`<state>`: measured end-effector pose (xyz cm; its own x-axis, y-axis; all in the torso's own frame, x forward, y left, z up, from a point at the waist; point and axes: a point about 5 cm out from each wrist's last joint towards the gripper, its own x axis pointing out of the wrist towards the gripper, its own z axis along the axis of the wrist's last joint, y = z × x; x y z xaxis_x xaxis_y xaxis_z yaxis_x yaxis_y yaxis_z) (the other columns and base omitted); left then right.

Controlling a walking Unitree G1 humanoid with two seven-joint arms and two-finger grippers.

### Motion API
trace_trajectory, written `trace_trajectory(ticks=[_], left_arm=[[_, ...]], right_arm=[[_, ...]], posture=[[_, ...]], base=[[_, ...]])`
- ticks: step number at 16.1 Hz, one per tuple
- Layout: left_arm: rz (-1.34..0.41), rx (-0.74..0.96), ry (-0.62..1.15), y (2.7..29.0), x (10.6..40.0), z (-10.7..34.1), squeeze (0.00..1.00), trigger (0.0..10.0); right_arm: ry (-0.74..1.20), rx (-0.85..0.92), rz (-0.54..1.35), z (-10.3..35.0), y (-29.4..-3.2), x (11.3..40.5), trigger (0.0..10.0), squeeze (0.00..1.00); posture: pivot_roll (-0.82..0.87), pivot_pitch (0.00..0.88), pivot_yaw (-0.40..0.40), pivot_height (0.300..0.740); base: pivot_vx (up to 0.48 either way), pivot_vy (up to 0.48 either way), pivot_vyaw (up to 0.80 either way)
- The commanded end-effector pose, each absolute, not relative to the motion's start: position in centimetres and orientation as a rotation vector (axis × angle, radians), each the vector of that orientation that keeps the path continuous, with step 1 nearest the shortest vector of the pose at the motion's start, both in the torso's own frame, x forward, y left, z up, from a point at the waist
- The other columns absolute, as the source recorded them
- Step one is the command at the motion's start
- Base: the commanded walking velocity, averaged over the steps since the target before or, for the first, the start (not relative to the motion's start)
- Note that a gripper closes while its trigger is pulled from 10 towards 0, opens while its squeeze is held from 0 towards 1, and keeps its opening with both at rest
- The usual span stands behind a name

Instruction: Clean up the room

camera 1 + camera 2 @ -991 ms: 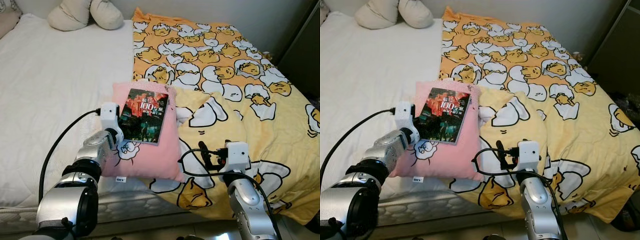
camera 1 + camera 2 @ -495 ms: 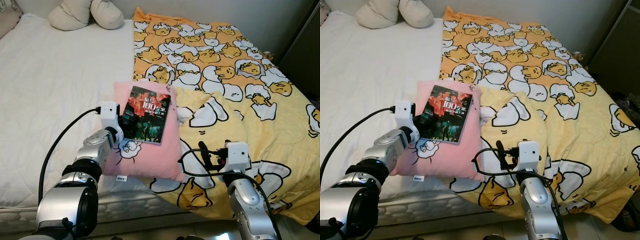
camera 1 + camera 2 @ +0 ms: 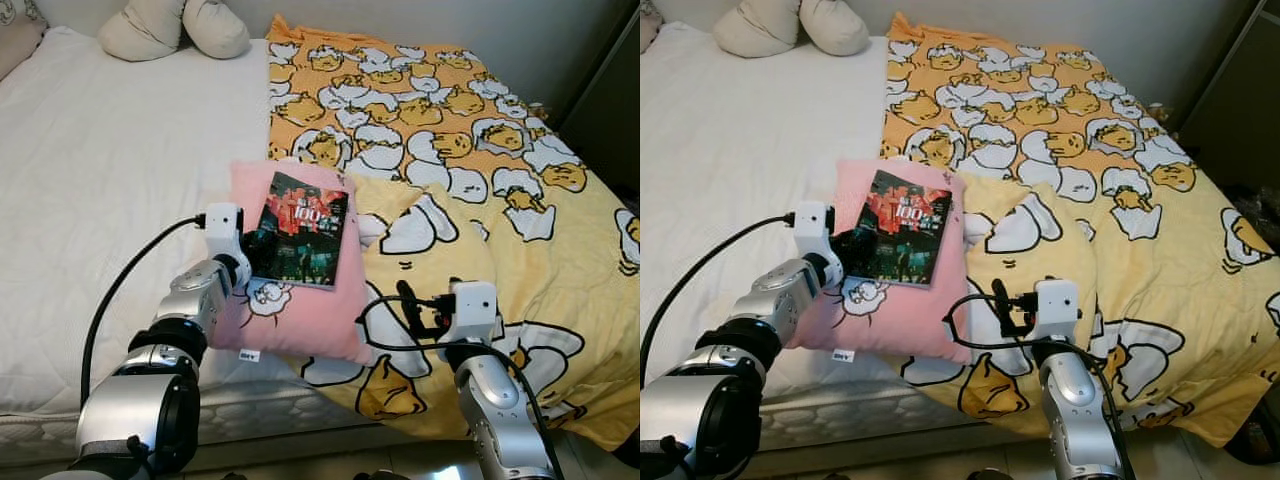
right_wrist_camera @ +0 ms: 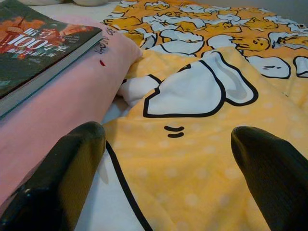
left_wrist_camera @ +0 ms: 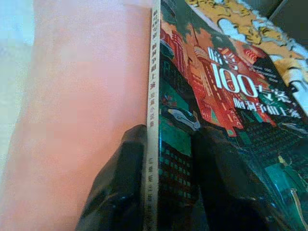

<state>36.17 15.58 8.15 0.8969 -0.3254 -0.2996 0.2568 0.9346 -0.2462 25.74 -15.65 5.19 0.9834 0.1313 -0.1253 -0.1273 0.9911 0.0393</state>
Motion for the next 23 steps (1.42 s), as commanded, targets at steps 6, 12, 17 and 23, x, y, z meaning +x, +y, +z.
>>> trace_trajectory(ticks=[6,12,17,23], left_arm=[[-0.386,-0.197,0.121,15.0,37.1,11.4,0.0,0.0],[-0.322,-0.249,-0.083,17.6,37.7,15.4,0.0,0.0],[-0.265,0.006,-0.125,16.5,37.1,15.5,0.0,10.0],[-0.137,0.032,-0.187,15.1,36.7,16.3,0.0,10.0]], right_arm=[[0.145,0.031,0.117,5.0,-16.0,26.0,10.0,0.0],[0.136,0.032,0.116,5.1,-16.0,26.3,10.0,0.0],[0.053,0.038,0.088,7.1,-16.1,27.5,10.0,0.0],[0.043,0.049,0.083,7.3,-15.9,27.8,10.0,0.0]], posture=[[-0.03,0.0,-0.027,0.726],[-0.02,0.0,-0.031,0.726],[-0.02,0.0,-0.033,0.726],[-0.02,0.0,-0.024,0.726]], base=[[0.0,0.0,0.0],[0.0,0.0,0.0],[-0.195,0.211,0.0],[-0.152,0.396,0.0]])
